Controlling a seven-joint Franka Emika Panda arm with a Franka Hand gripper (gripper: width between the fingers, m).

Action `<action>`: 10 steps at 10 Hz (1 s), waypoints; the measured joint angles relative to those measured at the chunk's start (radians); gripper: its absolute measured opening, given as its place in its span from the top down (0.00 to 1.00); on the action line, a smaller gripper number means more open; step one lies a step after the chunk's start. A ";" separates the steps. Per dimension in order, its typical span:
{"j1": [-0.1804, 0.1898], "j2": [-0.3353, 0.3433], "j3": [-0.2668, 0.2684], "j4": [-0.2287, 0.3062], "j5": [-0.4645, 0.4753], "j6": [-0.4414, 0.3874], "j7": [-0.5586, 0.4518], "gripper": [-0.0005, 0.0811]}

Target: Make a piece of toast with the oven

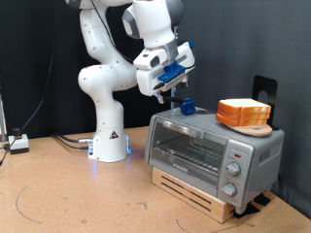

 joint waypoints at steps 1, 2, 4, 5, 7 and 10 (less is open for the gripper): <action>0.002 -0.005 0.000 -0.014 0.000 -0.005 -0.039 0.00; 0.000 -0.013 0.003 -0.042 -0.007 0.006 -0.045 0.00; -0.018 -0.019 0.017 -0.118 -0.036 0.083 -0.014 0.00; -0.029 -0.018 0.019 -0.153 -0.048 0.127 -0.002 0.00; -0.039 -0.005 0.018 -0.201 -0.051 0.184 0.000 0.00; -0.039 0.012 0.018 -0.248 -0.051 0.249 0.000 0.00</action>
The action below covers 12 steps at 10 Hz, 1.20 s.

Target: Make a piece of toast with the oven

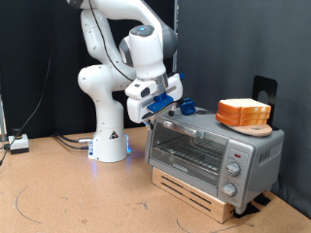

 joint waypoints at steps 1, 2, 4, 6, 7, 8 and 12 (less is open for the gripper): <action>-0.002 0.014 0.000 -0.006 0.000 0.026 0.004 0.00; -0.007 0.033 0.000 -0.006 -0.001 0.050 0.011 0.00; -0.031 0.056 -0.003 0.005 -0.003 0.068 0.023 0.00; -0.074 0.077 -0.007 0.019 -0.020 0.068 0.032 0.00; -0.096 0.090 -0.009 0.028 -0.035 0.068 0.033 0.00; -0.116 0.104 -0.011 0.034 -0.049 0.068 0.033 0.00; -0.174 0.158 -0.029 0.053 -0.089 0.083 0.031 0.00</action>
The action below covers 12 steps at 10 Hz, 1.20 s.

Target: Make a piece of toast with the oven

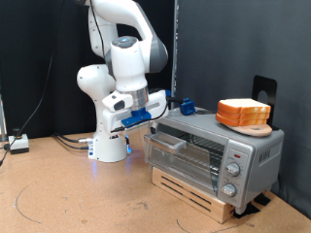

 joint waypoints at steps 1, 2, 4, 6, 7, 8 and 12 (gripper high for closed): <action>-0.009 0.014 -0.006 0.003 -0.006 0.013 -0.005 0.00; -0.017 0.028 -0.010 0.006 -0.011 0.027 -0.011 0.00; -0.025 0.055 -0.019 0.014 -0.012 0.056 -0.030 0.00; -0.026 0.089 -0.023 0.026 -0.012 0.099 -0.045 0.00; -0.025 0.107 -0.024 0.036 -0.011 0.104 -0.049 0.00; -0.025 0.126 -0.024 0.048 -0.008 0.107 -0.054 0.00; -0.025 0.205 -0.024 0.079 -0.008 0.145 -0.063 0.00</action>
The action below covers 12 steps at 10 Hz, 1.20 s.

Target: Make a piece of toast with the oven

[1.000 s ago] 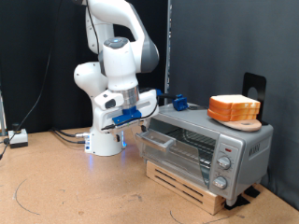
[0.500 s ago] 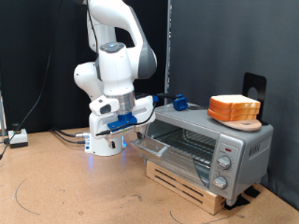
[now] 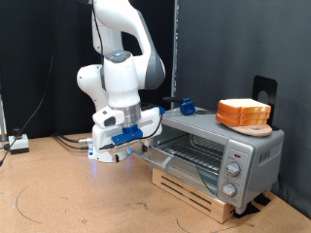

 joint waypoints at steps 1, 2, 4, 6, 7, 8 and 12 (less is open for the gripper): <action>0.000 0.018 0.000 0.005 0.000 0.019 -0.007 0.00; 0.000 0.033 0.000 0.009 0.000 0.039 -0.016 0.00; 0.001 0.055 0.001 0.023 0.000 0.065 -0.027 0.00; 0.001 0.085 0.001 0.041 -0.005 0.081 -0.024 0.00; -0.001 0.106 0.001 0.050 -0.026 0.090 -0.015 0.00; -0.003 0.128 0.000 0.057 -0.051 0.105 0.000 0.00; -0.018 0.217 -0.008 0.093 -0.032 0.114 0.014 0.00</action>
